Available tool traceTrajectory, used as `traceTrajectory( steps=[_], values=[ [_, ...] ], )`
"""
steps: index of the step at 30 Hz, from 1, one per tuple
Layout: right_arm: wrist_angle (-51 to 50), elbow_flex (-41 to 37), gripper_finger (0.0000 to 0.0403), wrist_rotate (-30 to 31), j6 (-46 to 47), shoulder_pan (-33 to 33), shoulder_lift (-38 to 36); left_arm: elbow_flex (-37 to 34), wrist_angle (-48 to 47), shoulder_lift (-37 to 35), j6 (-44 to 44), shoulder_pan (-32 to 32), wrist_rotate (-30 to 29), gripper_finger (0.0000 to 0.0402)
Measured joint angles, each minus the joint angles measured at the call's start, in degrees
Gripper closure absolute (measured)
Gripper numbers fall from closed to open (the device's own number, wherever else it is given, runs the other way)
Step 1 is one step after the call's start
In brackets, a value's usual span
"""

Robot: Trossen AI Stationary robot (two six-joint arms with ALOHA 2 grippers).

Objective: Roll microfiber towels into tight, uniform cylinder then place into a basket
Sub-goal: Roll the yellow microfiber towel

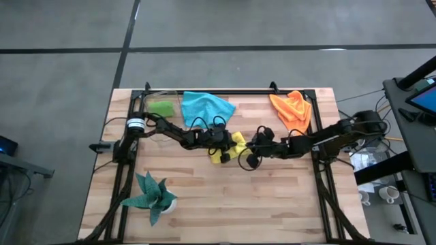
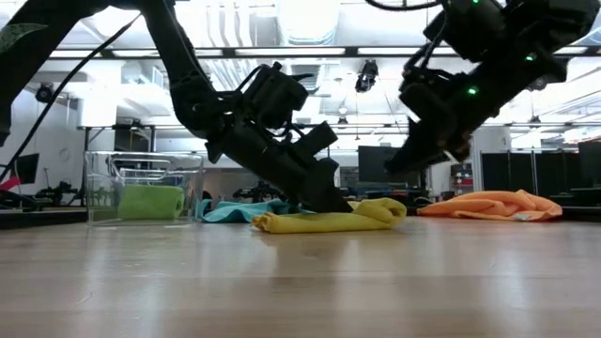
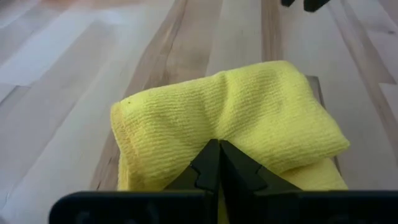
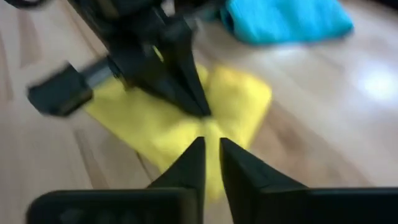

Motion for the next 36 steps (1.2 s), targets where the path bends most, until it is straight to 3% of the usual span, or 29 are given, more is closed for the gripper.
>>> traceTrajectory(
  steps=[3, 7, 11, 14, 25, 33, 36],
  values=[
    [-2.4, -2.05, 0.032, -0.78, 7.88, 0.94, -0.5, -0.02, -0.15, 0.0, 0.0, 0.0, -0.01, 0.0402],
    [4.2, -6.5, 0.025, -1.53, 15.22, 1.81, 0.82, -0.09, -0.24, 0.0, 0.02, 0.0, -0.02, 0.0402],
    [18.24, -11.64, 0.0189, -1.7, 12.45, 2.37, 3.29, -0.15, -0.42, 0.0, 0.04, 0.0, -0.02, 0.0402],
    [21.54, -13.34, 0.0167, -1.85, 7.48, 2.73, 5.6, -0.17, -0.42, 0.0, 0.04, 0.0, -0.02, 0.0402],
    [25.21, -7.5, 0.0193, 1.02, -0.32, 2.64, 16.74, -0.24, -0.28, 0.0, 0.07, 0.0, -0.02, 0.0402],
    [18.65, -9.71, 0.0213, -0.62, 0.52, 2.66, 10.15, -1.21, -0.24, 0.0, 0.39, 0.12, -0.02, 0.0402],
    [22.41, -11.62, 0.0215, 0.22, 2.94, 2.64, 8.21, -1.27, 0.06, 0.01, 0.39, 0.12, -0.03, 0.0402]
  ],
)
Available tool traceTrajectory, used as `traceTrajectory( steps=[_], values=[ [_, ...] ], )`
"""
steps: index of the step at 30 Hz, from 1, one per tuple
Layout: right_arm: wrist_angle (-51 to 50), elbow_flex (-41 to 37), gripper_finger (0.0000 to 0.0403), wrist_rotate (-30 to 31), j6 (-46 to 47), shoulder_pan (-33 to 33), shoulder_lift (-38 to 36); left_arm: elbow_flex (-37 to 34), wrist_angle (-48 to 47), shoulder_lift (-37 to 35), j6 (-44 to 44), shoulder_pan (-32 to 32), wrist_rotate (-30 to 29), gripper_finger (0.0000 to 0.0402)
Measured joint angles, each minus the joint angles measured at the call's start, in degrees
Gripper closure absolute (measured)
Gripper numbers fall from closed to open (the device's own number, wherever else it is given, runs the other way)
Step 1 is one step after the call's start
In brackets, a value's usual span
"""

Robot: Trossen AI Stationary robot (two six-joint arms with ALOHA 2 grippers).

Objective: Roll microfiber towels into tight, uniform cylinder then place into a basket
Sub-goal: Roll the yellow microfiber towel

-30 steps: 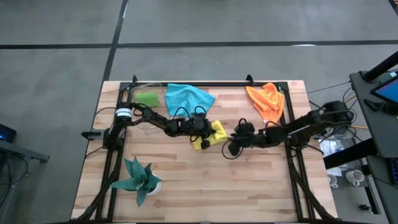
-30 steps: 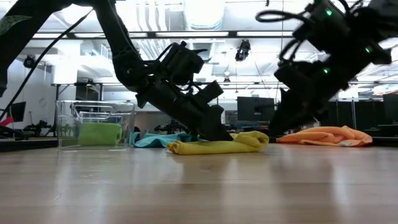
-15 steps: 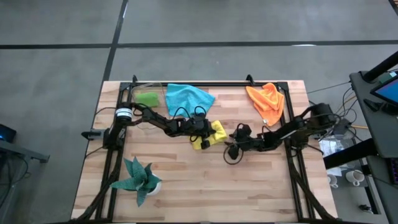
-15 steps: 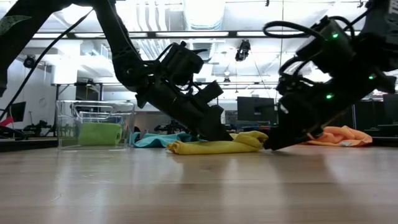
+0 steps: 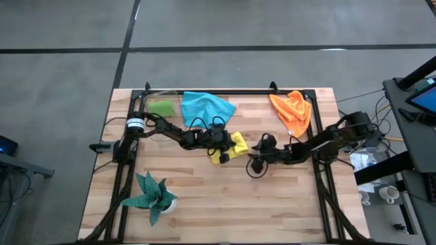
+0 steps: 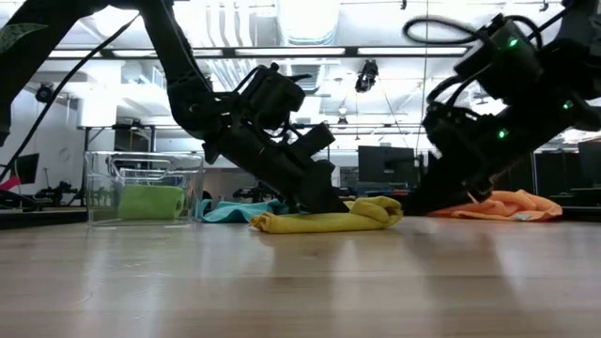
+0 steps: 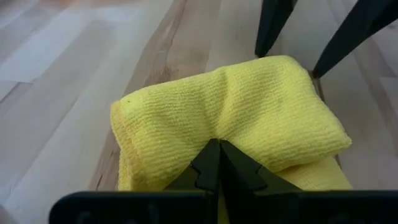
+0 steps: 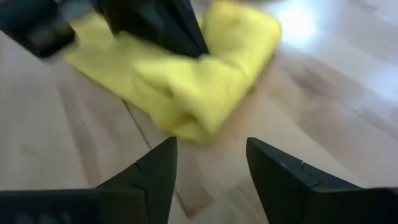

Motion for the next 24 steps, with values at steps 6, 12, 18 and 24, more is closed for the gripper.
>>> traceTrajectory(
  steps=[6, 12, 18, 24],
  values=[
    [7.81, -2.04, 0.0216, 1.31, 2.58, 0.0, 1.52, -0.02, 0.68, 0.04, -0.23, -0.01, 0.0, 0.0402],
    [11.44, -0.42, 0.0216, 2.97, 2.69, 0.0, 6.56, -0.02, 0.71, 0.06, -0.3, -0.01, 0.01, 0.0402],
    [11.95, 0.02, 0.0222, 6.25, 3.52, 0.0, 8.76, 0.0, 0.71, 0.08, -0.32, -0.01, -0.01, 0.0402],
    [11.92, 0.09, 0.0304, 7.86, 3.63, 0.02, 8.57, 0.01, 0.71, 0.08, -0.42, -0.01, 0.01, 0.0402]
  ],
)
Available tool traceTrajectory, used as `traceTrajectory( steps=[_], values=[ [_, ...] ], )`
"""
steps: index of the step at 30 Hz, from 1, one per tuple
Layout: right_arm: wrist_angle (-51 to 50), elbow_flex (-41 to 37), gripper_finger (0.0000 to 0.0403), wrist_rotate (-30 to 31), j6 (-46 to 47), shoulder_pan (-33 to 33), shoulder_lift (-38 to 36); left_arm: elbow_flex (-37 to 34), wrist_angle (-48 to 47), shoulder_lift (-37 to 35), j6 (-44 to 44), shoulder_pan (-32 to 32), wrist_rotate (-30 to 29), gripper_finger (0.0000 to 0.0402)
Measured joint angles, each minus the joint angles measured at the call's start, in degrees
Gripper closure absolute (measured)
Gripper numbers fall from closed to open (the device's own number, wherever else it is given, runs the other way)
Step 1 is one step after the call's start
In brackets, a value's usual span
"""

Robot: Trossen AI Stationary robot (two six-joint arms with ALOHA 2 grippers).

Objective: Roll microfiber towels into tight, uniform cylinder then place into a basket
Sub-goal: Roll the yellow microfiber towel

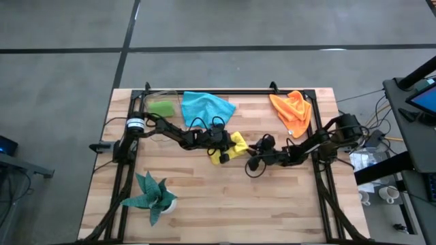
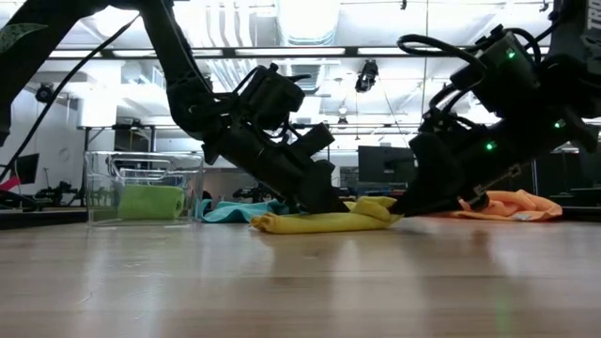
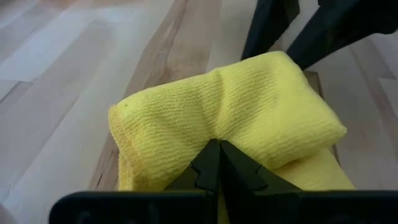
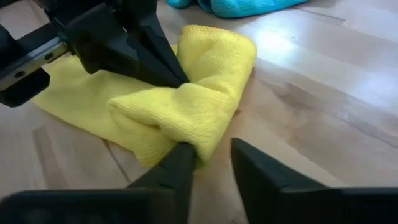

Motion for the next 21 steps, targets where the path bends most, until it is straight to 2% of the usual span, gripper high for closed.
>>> traceTrajectory(
  steps=[3, 5, 14, 21],
  values=[
    [-0.14, 0.15, 0.0361, -0.4, 0.0, -0.02, 0.45, 0.0, 0.24, 0.02, -0.06, 0.0, 0.0, 0.0402],
    [-0.13, 0.38, 0.0385, -0.57, -0.02, -0.02, 1.05, -0.06, 0.68, 0.07, -0.1, 0.0, 0.0, 0.0402],
    [-0.63, 1.59, 0.0393, 0.96, -2.67, -0.02, 2.82, -0.26, 3.55, -0.19, -0.9, -0.02, -0.03, 0.0402],
    [-7.39, 2.6, 0.0394, 4.24, -6.21, -0.02, 0.73, -4.37, 3.67, -8.32, 2.02, -0.09, -1.53, 0.0402]
  ],
)
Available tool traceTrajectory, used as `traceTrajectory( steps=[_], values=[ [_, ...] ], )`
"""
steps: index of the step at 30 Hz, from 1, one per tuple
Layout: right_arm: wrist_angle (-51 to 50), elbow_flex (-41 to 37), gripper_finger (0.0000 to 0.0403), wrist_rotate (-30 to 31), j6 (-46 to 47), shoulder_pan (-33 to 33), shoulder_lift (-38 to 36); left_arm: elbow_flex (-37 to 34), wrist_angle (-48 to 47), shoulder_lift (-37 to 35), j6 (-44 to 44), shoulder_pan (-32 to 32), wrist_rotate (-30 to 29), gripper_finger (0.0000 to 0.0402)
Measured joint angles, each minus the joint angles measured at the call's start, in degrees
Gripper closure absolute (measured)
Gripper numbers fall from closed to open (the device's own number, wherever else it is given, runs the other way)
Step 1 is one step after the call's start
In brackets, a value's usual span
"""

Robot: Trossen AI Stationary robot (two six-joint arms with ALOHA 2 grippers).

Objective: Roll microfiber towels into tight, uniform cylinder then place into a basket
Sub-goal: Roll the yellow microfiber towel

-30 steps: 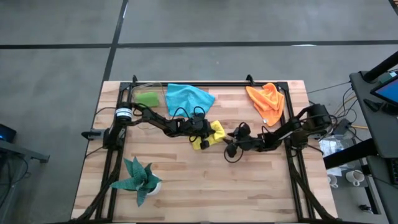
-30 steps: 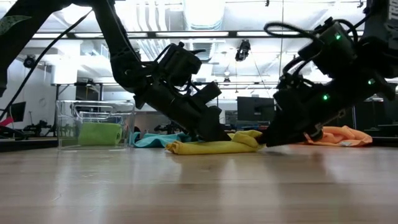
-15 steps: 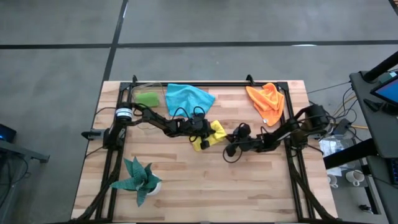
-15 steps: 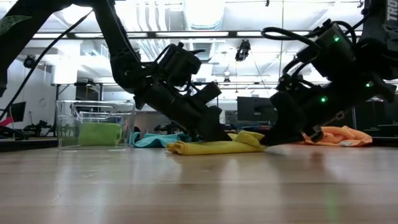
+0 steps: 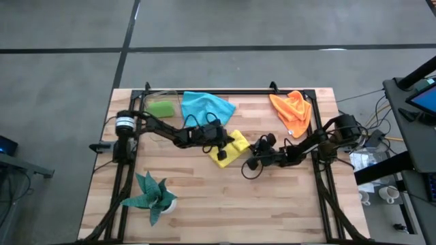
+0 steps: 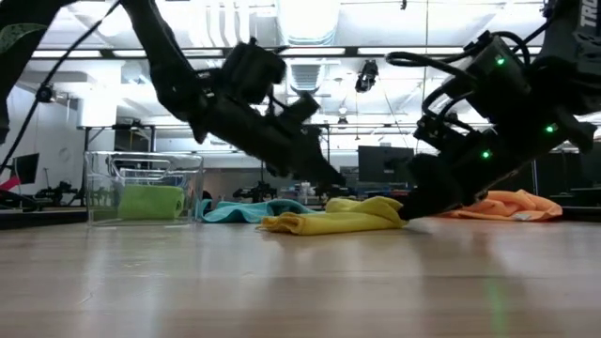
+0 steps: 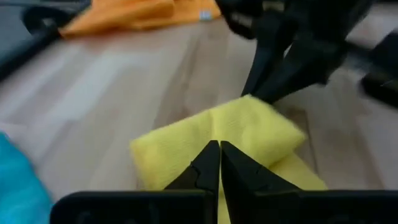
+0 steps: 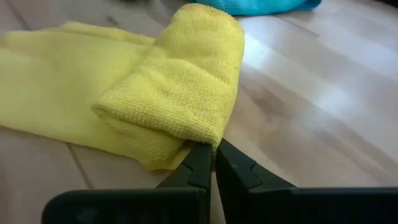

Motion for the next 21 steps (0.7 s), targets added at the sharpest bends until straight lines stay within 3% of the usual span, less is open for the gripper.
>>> traceTrajectory(
  steps=[7, 21],
  values=[
    [-7.3, 4.85, 0.0394, 2.97, -6.86, 0.39, -0.03, -4.88, 0.13, -3.76, -1.68, -1.47, 0.5, 0.0402],
    [-34.8, 18.63, 0.0394, 7.53, -13.99, 1.81, 0.1, -5.62, 2.12, 1.18, -6.47, -5.38, 0.94, 0.0402]
  ],
)
